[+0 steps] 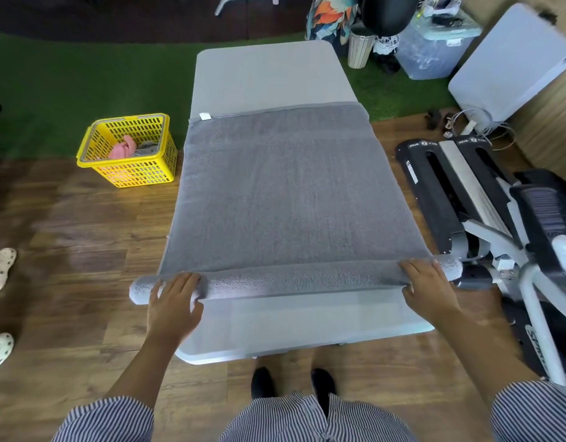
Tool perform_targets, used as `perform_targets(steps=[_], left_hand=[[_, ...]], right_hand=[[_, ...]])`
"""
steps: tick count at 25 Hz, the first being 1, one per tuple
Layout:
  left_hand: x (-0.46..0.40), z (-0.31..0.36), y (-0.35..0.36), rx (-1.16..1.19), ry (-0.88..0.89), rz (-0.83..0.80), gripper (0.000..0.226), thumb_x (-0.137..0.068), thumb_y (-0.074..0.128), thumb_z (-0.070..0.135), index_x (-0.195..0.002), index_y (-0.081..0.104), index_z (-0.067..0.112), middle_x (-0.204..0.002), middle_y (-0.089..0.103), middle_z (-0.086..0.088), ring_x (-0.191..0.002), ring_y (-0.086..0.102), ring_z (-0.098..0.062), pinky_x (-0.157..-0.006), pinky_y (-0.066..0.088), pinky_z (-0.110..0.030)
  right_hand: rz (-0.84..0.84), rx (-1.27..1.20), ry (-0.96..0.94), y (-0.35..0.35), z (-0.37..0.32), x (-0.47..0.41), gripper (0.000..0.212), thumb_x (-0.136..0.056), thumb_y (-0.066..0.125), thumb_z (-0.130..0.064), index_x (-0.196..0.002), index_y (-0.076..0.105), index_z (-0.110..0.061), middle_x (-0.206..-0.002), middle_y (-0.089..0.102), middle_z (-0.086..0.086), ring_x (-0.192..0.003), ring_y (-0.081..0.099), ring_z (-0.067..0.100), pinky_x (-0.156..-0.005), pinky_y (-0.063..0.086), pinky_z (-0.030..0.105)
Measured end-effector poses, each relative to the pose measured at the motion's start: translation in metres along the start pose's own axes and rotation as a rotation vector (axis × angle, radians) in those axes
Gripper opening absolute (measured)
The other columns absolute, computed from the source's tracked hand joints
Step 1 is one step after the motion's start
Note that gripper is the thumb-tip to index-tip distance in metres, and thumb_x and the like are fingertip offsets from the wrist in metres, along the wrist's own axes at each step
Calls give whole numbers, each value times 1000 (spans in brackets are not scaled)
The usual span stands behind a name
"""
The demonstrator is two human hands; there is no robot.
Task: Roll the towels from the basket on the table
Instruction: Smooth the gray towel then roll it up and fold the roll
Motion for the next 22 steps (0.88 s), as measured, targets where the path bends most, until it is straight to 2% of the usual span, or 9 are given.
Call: perform_targets(steps=[3, 6, 9, 12, 14, 17, 19, 22], left_hand=[[-2, 1, -9, -44, 13, 29, 42, -71, 37, 33, -97, 66, 16, -88, 69, 4, -82, 67, -21, -91, 36, -51], [-3, 0, -13, -80, 61, 35, 38, -73, 36, 34, -86, 67, 18, -75, 69, 5, -72, 67, -22, -89, 33, -51], [-7, 0, -15, -61, 51, 54, 34, -74, 42, 29, -96, 65, 17, -92, 69, 2, -85, 66, -24, -93, 34, -54], [-7, 10, -11, -31, 73, 62, 39, -76, 45, 21, -110, 63, 15, -109, 66, -1, -99, 63, -25, -97, 36, -56], [-7, 12, -4, -2, 68, 36, 39, -75, 57, 18, -113, 63, 15, -113, 66, 0, -104, 63, -23, -102, 33, -56], [-8, 12, 8, 18, 31, -52, 60, -58, 79, 7, -115, 63, 11, -115, 66, -3, -106, 63, -24, -106, 29, -57], [-12, 15, 6, 15, 30, -62, 51, -58, 78, 7, -108, 65, 11, -105, 68, -4, -96, 67, -27, -98, 38, -56], [-14, 22, -3, -9, 62, -59, 36, -61, 61, 18, -95, 69, 12, -82, 70, -4, -74, 67, -29, -76, 50, -46]], right_hand=[[38, 12, 23, -9, 0, -3, 29, -82, 57, -8, -110, 62, -7, -106, 65, 11, -104, 55, 30, -113, 21, 43], [-28, 74, 33, -6, 1, -3, 24, -87, 48, -13, -107, 62, -10, -100, 66, 9, -99, 57, 28, -112, 21, 42], [13, 56, 18, -10, -1, -3, 25, -85, 51, -10, -109, 60, -9, -102, 64, 8, -99, 57, 30, -111, 20, 47], [136, -26, -14, -16, -3, -3, 33, -78, 58, 4, -110, 59, 1, -108, 60, 16, -103, 55, 39, -104, 31, 58], [68, -23, -14, -8, -3, -3, 39, -81, 58, 0, -119, 57, 2, -121, 57, 18, -116, 50, 38, -110, 24, 56], [-78, 28, -18, 5, -6, 0, 55, -81, 59, -9, -133, 45, -3, -136, 47, 12, -131, 37, 29, -115, 8, 45], [-58, 45, -4, 1, -6, -1, 51, -80, 59, -9, -130, 48, -5, -128, 53, 11, -124, 44, 29, -116, 11, 43], [3, 54, 10, -7, -7, -1, 30, -82, 58, -12, -111, 60, -6, -104, 63, 12, -102, 54, 31, -113, 21, 43]])
Point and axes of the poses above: each hand's wrist, its own x-axis away from the middle knuckle, its own y-axis out of the palm, z = x × y, the point moved 9 cm from there along -x, towards the middle knuckle
